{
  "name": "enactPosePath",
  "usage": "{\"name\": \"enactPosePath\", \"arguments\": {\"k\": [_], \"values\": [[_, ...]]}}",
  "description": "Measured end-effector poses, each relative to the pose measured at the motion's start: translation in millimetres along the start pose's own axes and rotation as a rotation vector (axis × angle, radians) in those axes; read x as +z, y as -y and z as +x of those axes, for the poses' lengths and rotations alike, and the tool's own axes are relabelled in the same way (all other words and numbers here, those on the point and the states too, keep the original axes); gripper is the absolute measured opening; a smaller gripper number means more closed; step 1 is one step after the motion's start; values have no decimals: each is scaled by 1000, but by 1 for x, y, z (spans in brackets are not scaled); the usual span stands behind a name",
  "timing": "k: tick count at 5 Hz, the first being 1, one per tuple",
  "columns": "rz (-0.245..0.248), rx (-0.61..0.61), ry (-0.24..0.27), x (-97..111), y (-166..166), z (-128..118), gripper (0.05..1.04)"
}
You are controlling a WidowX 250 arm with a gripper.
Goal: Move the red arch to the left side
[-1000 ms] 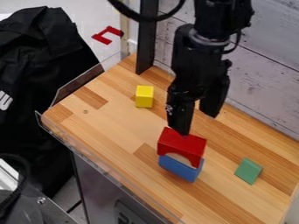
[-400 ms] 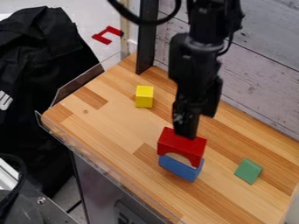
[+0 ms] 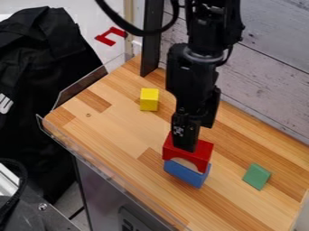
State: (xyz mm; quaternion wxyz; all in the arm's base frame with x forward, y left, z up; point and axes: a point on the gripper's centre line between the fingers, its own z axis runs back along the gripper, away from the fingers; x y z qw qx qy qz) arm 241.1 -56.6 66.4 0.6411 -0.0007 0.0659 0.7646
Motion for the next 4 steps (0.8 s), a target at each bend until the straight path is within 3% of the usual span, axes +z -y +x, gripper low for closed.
{"name": "enactPosePath", "arguments": {"k": [4], "values": [[45, 55, -18, -25, 5, -2, 998]]}}
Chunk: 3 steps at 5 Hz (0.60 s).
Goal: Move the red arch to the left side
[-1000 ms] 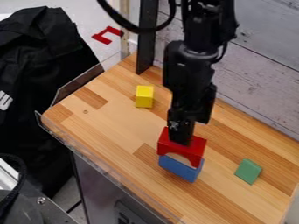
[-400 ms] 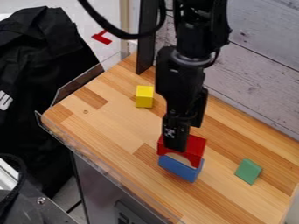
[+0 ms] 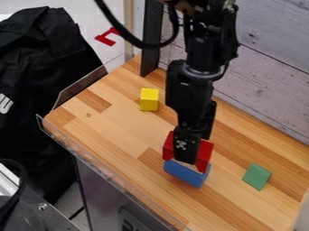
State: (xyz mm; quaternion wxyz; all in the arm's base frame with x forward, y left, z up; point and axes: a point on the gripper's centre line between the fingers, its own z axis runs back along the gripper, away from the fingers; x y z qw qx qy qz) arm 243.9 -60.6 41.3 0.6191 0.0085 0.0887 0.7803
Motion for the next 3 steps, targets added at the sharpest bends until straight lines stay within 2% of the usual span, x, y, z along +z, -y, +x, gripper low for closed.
{"name": "enactPosePath", "arguments": {"k": [2, 3], "values": [[26, 30, 0, -7, 7, 8, 999], [38, 35, 3, -11, 8, 10, 952]]}}
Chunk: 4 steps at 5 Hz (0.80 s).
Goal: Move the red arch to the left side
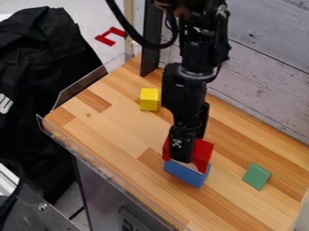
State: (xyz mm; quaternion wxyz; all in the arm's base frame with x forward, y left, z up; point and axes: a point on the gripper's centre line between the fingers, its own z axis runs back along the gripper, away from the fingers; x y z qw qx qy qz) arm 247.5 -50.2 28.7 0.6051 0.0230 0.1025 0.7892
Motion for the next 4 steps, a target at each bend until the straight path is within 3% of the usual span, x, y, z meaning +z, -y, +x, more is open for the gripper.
{"name": "enactPosePath", "arguments": {"k": [1, 2, 4], "values": [[1, -1, 1, 0, 0, 0, 666], [2, -9, 0, 1, 3, -2, 560], [-4, -31, -1, 6, 7, -4, 560]]}}
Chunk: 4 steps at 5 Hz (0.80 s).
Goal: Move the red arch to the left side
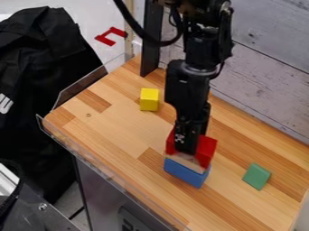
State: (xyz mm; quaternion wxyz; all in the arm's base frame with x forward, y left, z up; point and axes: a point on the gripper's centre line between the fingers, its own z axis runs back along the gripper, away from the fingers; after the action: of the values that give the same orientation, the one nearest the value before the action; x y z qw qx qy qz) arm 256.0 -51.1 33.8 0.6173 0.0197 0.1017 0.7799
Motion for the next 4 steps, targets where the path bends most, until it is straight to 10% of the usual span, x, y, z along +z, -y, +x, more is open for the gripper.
{"name": "enactPosePath", "arguments": {"k": [2, 4], "values": [[-101, -53, -50, 32, 29, -7, 560], [21, -150, 32, 32, 64, -1, 560]]}}
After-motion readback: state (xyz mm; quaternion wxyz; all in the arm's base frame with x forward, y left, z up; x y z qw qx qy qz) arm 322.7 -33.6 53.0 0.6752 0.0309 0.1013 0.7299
